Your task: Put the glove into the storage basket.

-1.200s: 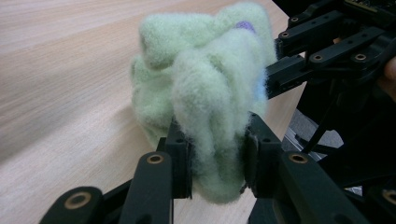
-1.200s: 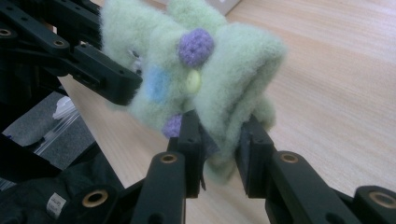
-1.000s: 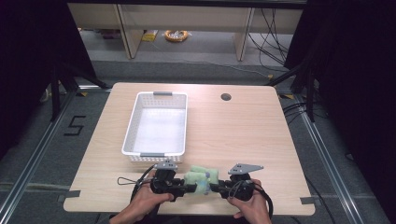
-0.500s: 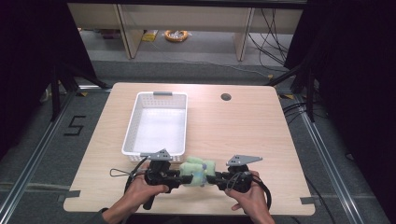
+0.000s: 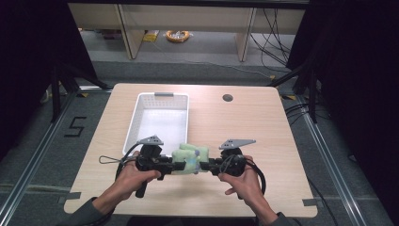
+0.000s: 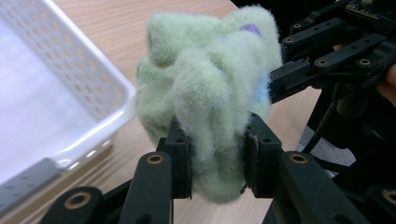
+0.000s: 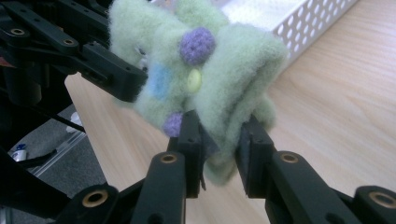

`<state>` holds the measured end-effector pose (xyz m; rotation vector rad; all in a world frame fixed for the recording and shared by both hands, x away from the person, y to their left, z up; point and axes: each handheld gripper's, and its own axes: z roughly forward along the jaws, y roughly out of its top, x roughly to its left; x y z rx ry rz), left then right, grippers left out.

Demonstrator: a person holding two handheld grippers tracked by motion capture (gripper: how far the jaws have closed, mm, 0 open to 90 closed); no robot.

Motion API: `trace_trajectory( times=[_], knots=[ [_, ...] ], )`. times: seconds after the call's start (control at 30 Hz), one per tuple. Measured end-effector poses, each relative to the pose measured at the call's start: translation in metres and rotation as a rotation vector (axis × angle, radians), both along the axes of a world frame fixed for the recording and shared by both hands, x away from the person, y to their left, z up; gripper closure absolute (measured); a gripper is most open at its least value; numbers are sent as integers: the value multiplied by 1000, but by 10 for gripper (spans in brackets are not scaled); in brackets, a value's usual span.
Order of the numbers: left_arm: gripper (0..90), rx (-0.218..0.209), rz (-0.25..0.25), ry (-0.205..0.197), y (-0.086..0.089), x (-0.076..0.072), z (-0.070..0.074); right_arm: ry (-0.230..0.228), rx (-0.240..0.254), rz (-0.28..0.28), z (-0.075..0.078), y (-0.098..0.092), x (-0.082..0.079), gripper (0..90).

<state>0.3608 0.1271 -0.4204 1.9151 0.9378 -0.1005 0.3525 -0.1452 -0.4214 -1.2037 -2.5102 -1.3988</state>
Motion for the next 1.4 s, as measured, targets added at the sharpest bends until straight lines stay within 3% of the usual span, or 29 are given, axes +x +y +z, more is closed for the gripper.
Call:
trace_trajectory(
  times=[0.03, 0.13, 0.3, 0.83, 0.9, 0.93, 1.1, 1.4],
  knots=[
    [672, -4, -2, -2, 2, 2, 2, -31, -7, 22, 1, 1, 5, 741],
    [672, -8, 9, 2, 10, 6, 9, -6, 3, 29, 8, 9, 11, 740],
    [672, -10, 18, 16, 21, 13, 19, -26, -14, 48, 19, 19, 22, 741],
    [671, 21, 76, -10, 45, 27, 37, -10, -9, 60, 37, 48, 47, 741],
    [671, 26, 77, -1, 49, 30, 39, -17, -11, 66, 39, 52, 50, 741],
    [671, 25, 88, -8, 49, 31, 39, -50, -23, 80, 39, 54, 54, 741],
    [671, 38, 96, 11, 56, 38, 39, -10, -39, 65, 43, 64, 60, 741],
    [671, 62, 123, 23, 69, 49, 42, -2, -55, 68, 45, 80, 72, 741]
  ],
)
